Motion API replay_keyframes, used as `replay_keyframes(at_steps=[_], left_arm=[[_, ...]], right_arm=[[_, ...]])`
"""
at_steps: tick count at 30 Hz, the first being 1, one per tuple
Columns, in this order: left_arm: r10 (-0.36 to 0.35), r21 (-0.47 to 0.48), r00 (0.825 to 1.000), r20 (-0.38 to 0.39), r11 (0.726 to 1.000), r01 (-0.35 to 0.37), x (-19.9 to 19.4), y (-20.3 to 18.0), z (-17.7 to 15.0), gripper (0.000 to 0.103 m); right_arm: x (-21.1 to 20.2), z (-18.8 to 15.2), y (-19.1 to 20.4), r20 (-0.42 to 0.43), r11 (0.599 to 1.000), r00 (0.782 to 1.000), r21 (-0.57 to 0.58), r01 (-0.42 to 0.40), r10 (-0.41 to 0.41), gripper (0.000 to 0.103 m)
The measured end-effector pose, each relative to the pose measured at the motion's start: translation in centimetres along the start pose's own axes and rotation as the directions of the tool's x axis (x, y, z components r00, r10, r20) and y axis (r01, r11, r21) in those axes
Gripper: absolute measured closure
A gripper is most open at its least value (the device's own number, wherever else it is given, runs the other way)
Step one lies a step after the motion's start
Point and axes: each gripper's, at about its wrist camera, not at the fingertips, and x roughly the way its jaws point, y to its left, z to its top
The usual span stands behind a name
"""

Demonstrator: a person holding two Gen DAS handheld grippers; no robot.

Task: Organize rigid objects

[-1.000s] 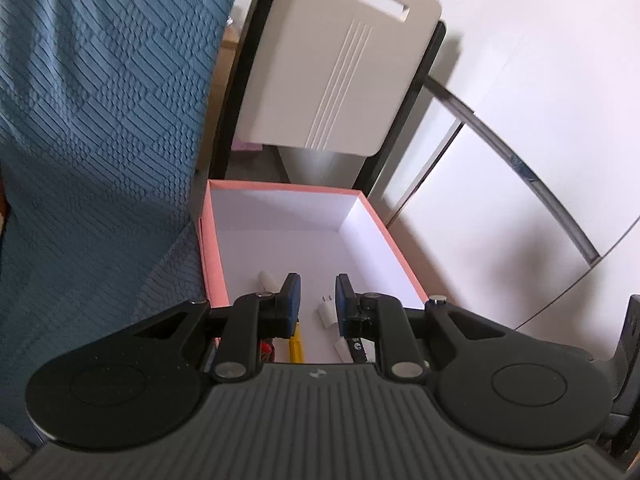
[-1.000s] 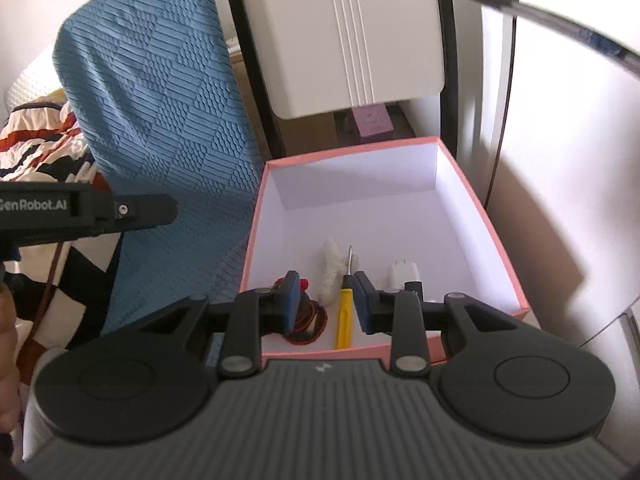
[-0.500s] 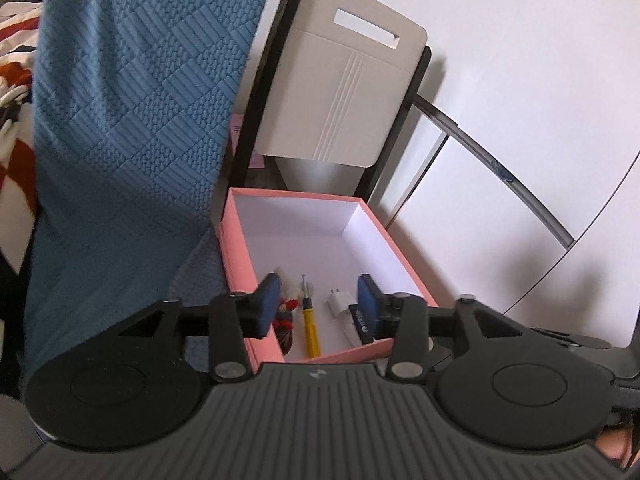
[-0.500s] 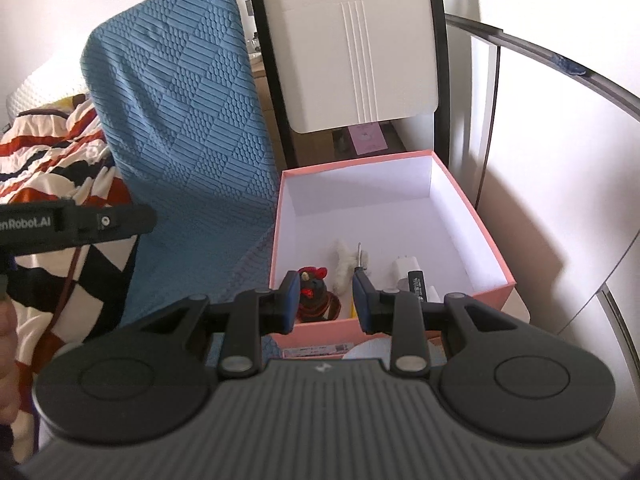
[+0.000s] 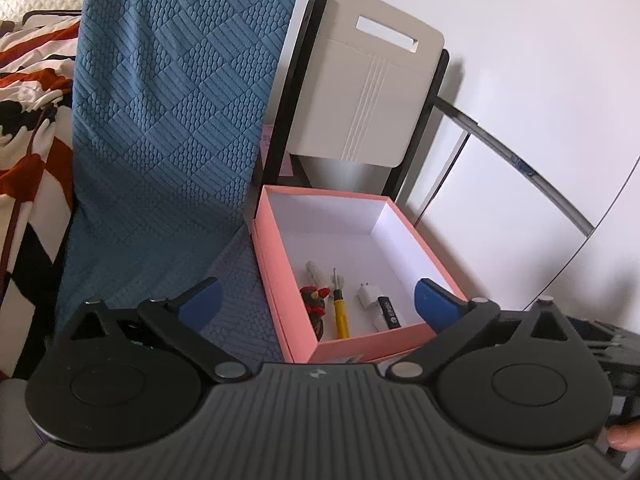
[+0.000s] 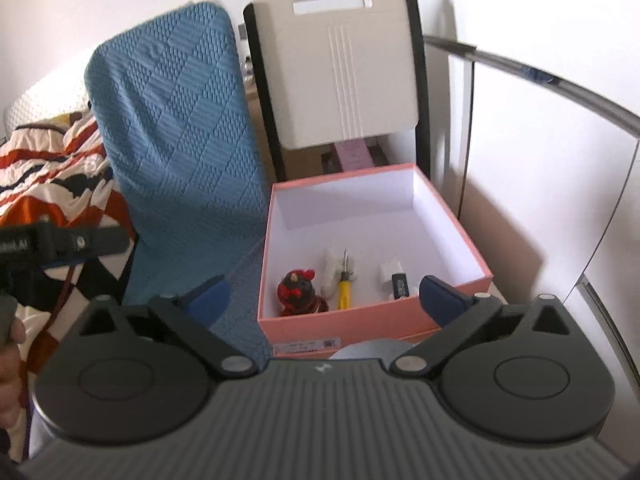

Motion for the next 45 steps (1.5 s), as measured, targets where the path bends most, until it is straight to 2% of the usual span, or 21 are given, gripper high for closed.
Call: replay_keyframes(at_steps=[17, 45], left_arm=[[-0.022, 0.007, 1.000, 0.005, 1.000, 0.022, -0.6, -1.3, -2.7, 0.000], [0.016, 0.031, 1.000, 0.006, 0.999, -0.016, -1.5, -1.7, -3.2, 0.000]], right_arm=[[-1.2, -2.2, -0.7, 0.004, 1.000, 1.000, 0.004, -0.017, 0.017, 0.000], [-2.2, -2.9, -0.2, 0.011, 1.000, 1.000, -0.008, 0.007, -0.007, 0.000]])
